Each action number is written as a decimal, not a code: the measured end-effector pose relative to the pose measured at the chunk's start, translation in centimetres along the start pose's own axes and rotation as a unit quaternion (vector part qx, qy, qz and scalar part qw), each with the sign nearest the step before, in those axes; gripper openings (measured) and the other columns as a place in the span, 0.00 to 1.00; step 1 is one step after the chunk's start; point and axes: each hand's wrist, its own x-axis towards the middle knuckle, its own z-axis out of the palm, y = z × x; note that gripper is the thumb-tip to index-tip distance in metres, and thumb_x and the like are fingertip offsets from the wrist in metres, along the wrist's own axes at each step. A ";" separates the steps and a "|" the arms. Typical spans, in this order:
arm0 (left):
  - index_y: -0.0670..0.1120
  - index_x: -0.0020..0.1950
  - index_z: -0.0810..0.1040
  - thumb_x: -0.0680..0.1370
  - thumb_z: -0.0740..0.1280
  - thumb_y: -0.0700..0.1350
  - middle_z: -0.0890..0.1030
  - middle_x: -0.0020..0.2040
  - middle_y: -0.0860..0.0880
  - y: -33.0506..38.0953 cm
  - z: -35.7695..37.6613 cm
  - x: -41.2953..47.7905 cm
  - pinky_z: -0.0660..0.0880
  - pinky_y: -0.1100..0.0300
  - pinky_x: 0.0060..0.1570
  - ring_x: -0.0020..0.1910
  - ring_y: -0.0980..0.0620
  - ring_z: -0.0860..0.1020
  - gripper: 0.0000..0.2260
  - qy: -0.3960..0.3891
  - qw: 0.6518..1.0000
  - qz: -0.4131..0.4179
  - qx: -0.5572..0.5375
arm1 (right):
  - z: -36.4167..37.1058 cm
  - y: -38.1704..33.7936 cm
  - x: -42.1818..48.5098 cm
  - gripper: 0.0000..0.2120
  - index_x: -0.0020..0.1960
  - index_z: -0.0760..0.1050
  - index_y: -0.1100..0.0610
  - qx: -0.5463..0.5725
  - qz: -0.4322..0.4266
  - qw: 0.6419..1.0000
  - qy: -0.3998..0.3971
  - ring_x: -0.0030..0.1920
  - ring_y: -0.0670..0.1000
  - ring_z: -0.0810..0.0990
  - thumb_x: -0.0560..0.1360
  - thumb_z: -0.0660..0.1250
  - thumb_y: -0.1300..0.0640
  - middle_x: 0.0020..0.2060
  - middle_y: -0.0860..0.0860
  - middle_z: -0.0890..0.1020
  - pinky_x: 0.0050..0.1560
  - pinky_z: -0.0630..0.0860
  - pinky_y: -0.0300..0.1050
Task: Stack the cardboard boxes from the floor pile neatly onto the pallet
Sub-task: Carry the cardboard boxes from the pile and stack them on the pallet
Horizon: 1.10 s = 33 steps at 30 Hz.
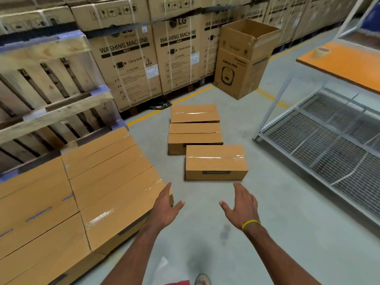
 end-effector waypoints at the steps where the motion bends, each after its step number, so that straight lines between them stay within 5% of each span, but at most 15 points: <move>1: 0.47 0.85 0.52 0.82 0.69 0.53 0.57 0.84 0.49 0.7 0.4 0.7 0.57 0.55 0.78 0.83 0.48 0.57 0.38 -0.002 1.000 0.003 -0.006 | -0.3 0.5 0.8 0.40 0.82 0.51 0.57 0.007 0.003 1.000 0.004 0.81 0.53 0.53 0.79 0.62 0.38 0.81 0.52 0.55 0.79 0.49 0.53; 9: 0.50 0.85 0.55 0.82 0.69 0.54 0.61 0.83 0.49 4.9 2.9 10.7 0.62 0.47 0.78 0.82 0.47 0.60 0.36 -0.006 0.998 -0.014 -0.069 | -2.1 3.0 9.5 0.40 0.82 0.50 0.56 0.036 0.020 0.999 0.009 0.81 0.53 0.52 0.79 0.63 0.38 0.81 0.52 0.54 0.79 0.50 0.53; 14: 0.49 0.84 0.59 0.83 0.68 0.53 0.65 0.82 0.48 7.6 4.1 20.9 0.65 0.50 0.75 0.79 0.48 0.65 0.32 0.008 0.983 -0.063 -0.170 | -3.3 4.2 18.6 0.40 0.81 0.55 0.57 0.097 0.028 0.995 0.008 0.79 0.53 0.58 0.78 0.67 0.40 0.80 0.52 0.60 0.78 0.56 0.53; 23: 0.48 0.82 0.62 0.85 0.64 0.51 0.68 0.80 0.45 11.7 4.8 39.5 0.67 0.43 0.76 0.76 0.46 0.69 0.26 0.002 0.965 -0.126 -0.231 | -4.2 6.7 36.6 0.38 0.80 0.58 0.58 0.203 0.122 0.972 -0.004 0.77 0.53 0.63 0.78 0.69 0.43 0.77 0.54 0.65 0.76 0.60 0.48; 33: 0.46 0.82 0.63 0.86 0.62 0.52 0.70 0.74 0.46 6.3 15.3 57.3 0.72 0.46 0.68 0.72 0.47 0.71 0.25 0.003 0.952 -0.192 -0.240 | 5.5 17.4 53.6 0.33 0.79 0.62 0.56 0.300 0.218 0.929 0.006 0.76 0.52 0.65 0.80 0.66 0.42 0.77 0.52 0.67 0.77 0.61 0.49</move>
